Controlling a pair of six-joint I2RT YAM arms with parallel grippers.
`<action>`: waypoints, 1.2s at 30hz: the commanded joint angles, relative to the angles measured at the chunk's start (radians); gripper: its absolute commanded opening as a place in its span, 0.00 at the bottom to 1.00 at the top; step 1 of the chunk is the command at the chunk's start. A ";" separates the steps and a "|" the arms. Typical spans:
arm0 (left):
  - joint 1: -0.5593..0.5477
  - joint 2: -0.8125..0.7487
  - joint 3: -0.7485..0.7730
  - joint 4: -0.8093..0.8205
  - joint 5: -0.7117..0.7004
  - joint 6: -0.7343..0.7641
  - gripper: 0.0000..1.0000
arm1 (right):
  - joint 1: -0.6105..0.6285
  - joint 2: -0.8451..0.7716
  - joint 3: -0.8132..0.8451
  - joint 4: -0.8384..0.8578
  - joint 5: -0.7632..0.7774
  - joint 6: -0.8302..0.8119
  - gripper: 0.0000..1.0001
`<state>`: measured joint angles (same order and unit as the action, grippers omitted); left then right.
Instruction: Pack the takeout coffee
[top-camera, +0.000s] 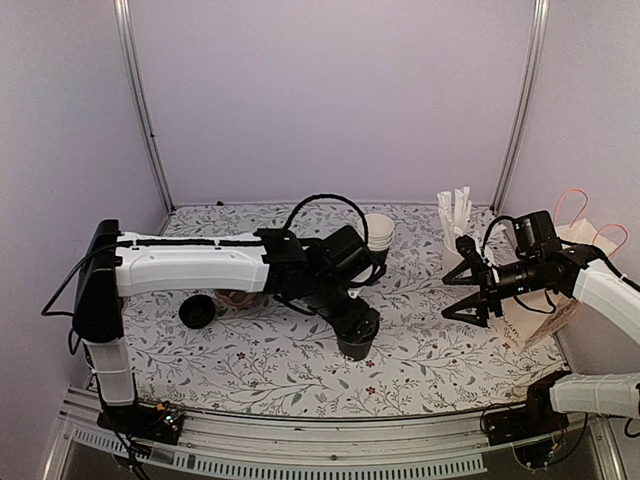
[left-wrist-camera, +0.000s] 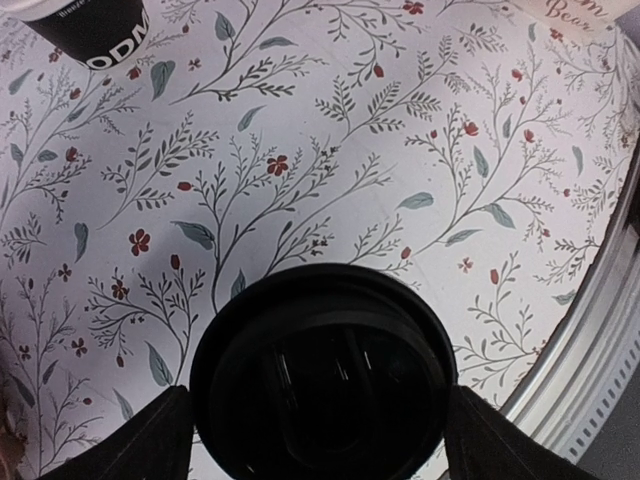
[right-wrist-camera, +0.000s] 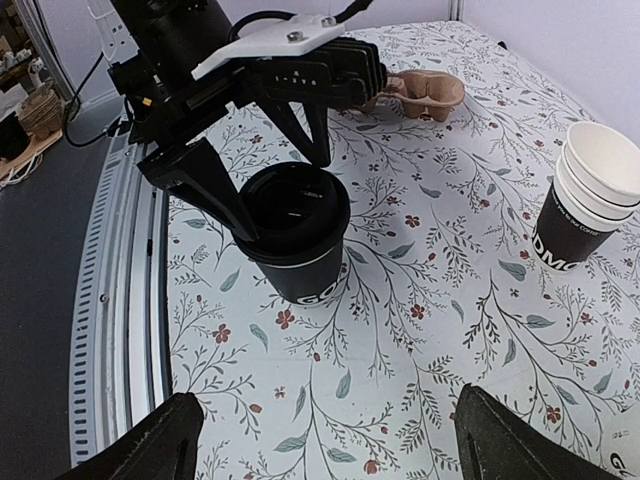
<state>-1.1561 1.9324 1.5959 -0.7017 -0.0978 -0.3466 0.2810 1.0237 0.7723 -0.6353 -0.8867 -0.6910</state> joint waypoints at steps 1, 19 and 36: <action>0.005 0.035 0.006 -0.013 0.008 0.005 0.86 | -0.005 0.007 -0.001 -0.009 0.005 -0.008 0.91; 0.263 -0.092 0.013 -0.040 -0.065 0.107 0.76 | -0.007 0.005 -0.002 -0.006 0.015 -0.008 0.91; 0.486 0.342 0.595 -0.134 -0.137 0.244 0.74 | -0.028 0.001 -0.004 -0.005 0.021 -0.010 0.91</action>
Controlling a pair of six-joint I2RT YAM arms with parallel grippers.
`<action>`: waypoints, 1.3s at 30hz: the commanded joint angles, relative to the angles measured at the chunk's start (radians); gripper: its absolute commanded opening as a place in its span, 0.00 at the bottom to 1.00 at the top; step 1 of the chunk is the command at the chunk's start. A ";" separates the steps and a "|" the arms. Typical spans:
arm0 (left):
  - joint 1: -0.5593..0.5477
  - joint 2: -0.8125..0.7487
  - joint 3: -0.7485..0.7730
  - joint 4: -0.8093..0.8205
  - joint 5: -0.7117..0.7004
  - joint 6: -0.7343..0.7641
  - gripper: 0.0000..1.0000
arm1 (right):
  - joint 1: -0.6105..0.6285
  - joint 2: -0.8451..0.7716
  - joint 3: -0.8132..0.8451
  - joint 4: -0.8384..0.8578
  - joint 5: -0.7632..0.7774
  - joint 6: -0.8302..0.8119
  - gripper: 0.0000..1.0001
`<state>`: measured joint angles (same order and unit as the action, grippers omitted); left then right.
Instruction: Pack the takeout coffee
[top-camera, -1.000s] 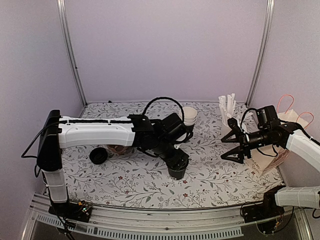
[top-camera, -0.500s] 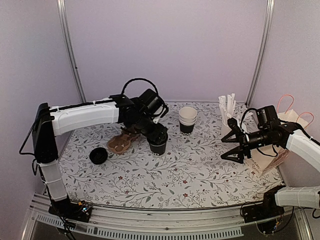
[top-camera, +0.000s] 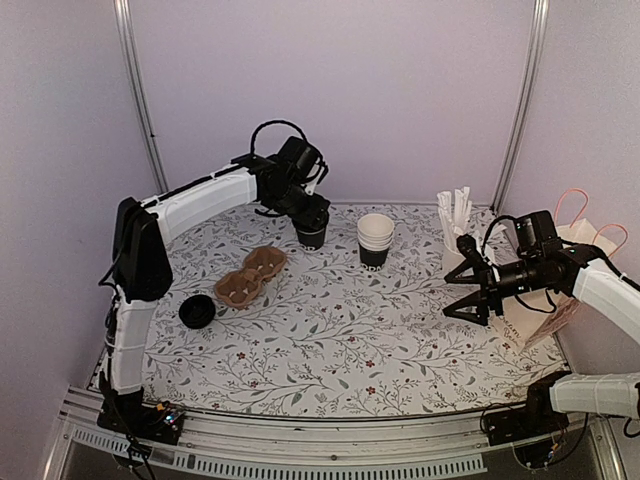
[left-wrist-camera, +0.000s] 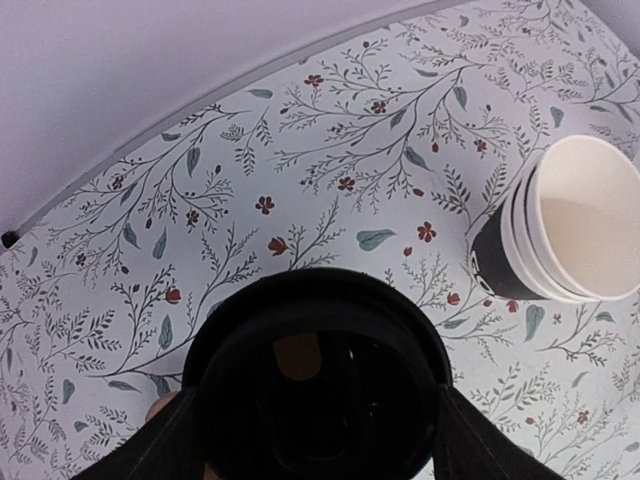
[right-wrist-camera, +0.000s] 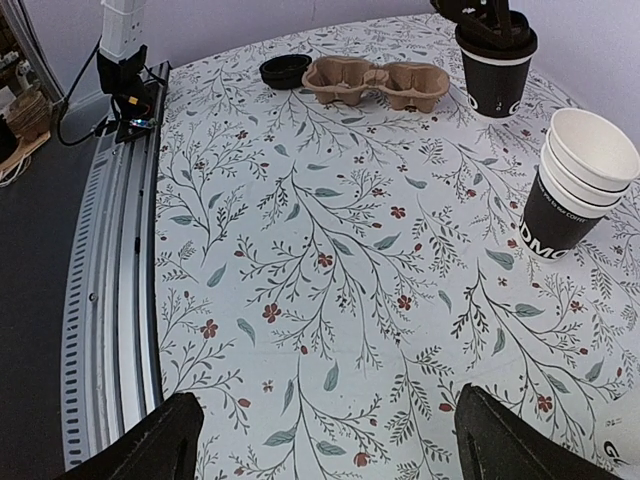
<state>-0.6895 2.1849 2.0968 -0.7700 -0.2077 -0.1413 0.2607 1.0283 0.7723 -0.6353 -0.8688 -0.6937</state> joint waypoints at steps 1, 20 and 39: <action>0.022 0.108 0.114 -0.069 -0.028 0.041 0.74 | -0.008 -0.004 -0.004 -0.004 0.004 -0.007 0.91; 0.037 0.175 0.195 -0.088 0.022 0.051 0.93 | -0.018 -0.014 0.028 -0.015 0.000 0.024 0.91; -0.021 -0.414 -0.528 0.128 0.022 0.001 0.87 | -0.145 0.017 0.776 -0.676 0.514 -0.095 0.82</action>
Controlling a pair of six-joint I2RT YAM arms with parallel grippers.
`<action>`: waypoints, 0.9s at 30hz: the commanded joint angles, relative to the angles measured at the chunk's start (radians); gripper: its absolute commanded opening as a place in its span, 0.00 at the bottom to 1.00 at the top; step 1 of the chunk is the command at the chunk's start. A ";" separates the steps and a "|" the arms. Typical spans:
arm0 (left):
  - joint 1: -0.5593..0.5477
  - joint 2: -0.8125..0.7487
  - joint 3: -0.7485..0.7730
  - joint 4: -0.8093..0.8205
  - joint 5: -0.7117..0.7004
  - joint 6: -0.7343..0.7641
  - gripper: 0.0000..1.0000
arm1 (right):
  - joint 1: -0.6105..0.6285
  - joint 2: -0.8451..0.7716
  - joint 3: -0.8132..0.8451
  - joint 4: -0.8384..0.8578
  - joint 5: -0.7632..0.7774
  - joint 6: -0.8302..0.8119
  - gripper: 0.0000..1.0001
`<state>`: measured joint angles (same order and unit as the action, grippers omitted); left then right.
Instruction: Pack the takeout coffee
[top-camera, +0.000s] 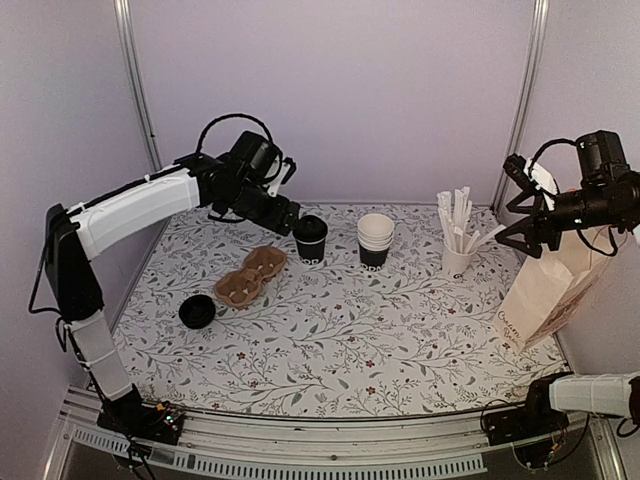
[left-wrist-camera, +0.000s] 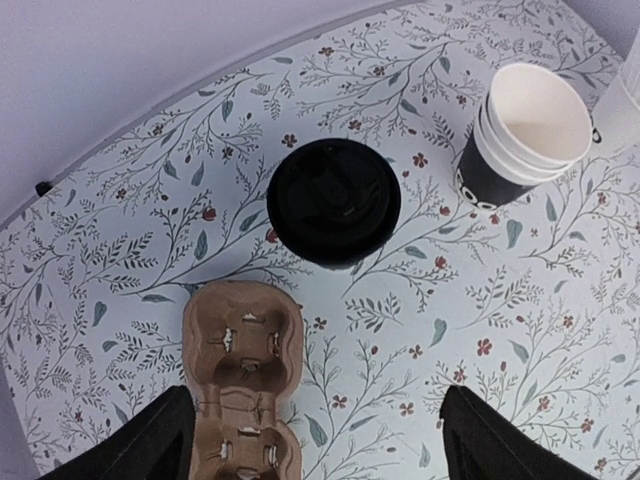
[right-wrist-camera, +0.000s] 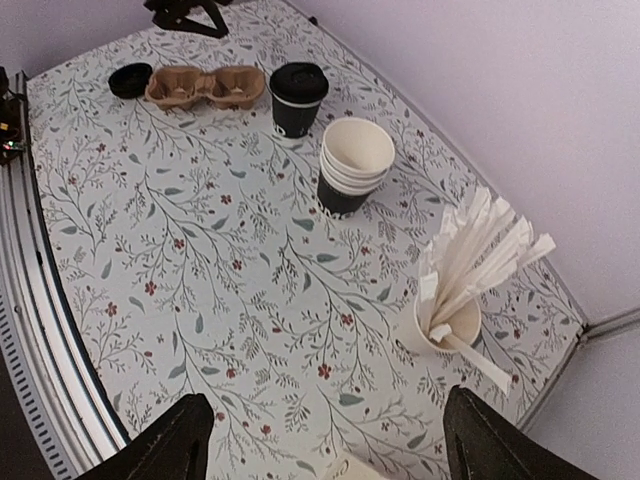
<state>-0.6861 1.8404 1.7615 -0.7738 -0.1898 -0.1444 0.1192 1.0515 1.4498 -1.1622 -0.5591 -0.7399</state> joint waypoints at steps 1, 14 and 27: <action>-0.026 -0.092 -0.236 0.165 0.009 0.006 0.87 | -0.003 0.014 0.135 -0.192 0.240 -0.045 0.80; -0.054 -0.170 -0.360 0.228 -0.008 0.031 0.86 | -0.004 0.038 0.004 -0.199 0.663 0.093 0.71; -0.077 -0.182 -0.361 0.211 -0.002 0.039 0.85 | -0.038 0.031 -0.067 -0.187 0.764 0.125 0.65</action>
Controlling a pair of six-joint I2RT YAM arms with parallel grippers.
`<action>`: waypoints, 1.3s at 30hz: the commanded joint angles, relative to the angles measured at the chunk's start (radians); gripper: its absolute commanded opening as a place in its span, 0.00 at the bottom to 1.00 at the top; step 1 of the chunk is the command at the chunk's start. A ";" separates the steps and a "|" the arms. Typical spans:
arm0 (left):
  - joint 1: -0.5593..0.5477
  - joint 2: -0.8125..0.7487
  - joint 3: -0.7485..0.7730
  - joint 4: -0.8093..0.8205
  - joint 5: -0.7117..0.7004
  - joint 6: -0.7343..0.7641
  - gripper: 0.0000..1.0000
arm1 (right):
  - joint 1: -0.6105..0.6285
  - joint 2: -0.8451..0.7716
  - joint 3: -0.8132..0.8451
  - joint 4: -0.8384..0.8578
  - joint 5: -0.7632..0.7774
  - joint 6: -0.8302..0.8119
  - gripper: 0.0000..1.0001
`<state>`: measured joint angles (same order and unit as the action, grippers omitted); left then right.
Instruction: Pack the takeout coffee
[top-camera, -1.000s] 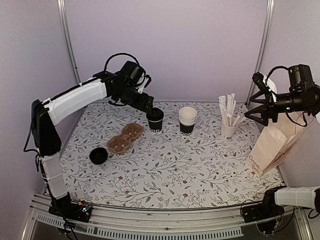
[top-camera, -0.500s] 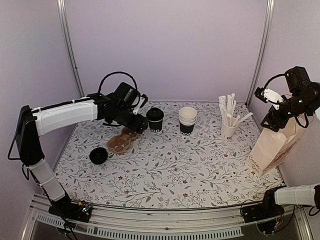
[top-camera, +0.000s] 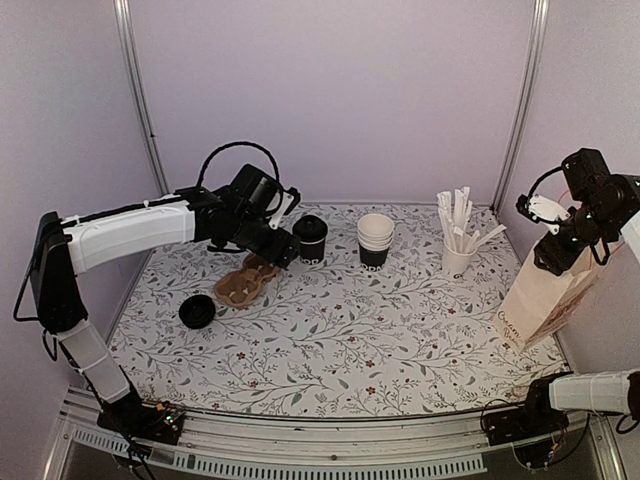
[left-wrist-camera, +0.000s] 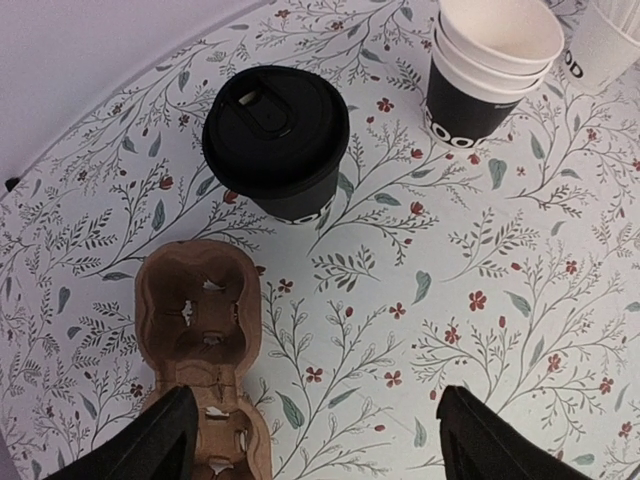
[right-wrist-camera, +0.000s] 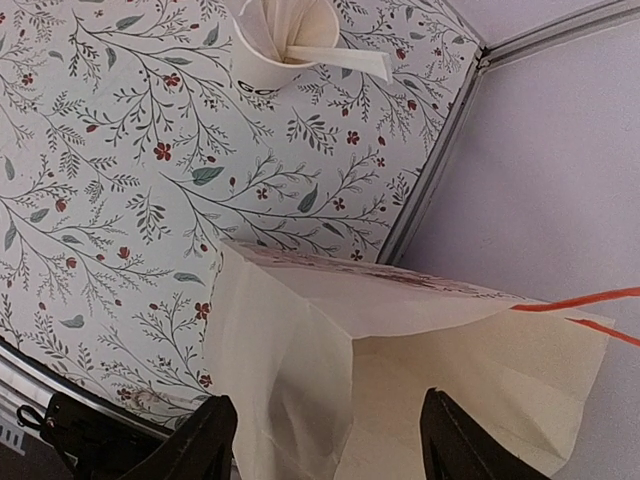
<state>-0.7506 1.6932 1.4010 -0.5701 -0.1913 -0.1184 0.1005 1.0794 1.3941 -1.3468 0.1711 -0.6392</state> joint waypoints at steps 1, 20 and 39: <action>-0.013 -0.037 0.000 0.007 -0.002 0.013 0.85 | -0.024 0.008 -0.007 -0.010 0.025 0.028 0.62; -0.002 -0.037 0.006 -0.004 -0.025 0.028 0.85 | -0.028 0.045 0.011 -0.023 -0.208 -0.048 0.00; 0.058 -0.022 0.012 -0.005 0.018 0.028 0.85 | 0.031 0.101 0.060 -0.025 -0.509 -0.042 0.00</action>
<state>-0.7120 1.6924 1.4010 -0.5716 -0.1932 -0.0990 0.0841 1.2098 1.4689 -1.3689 -0.2180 -0.6704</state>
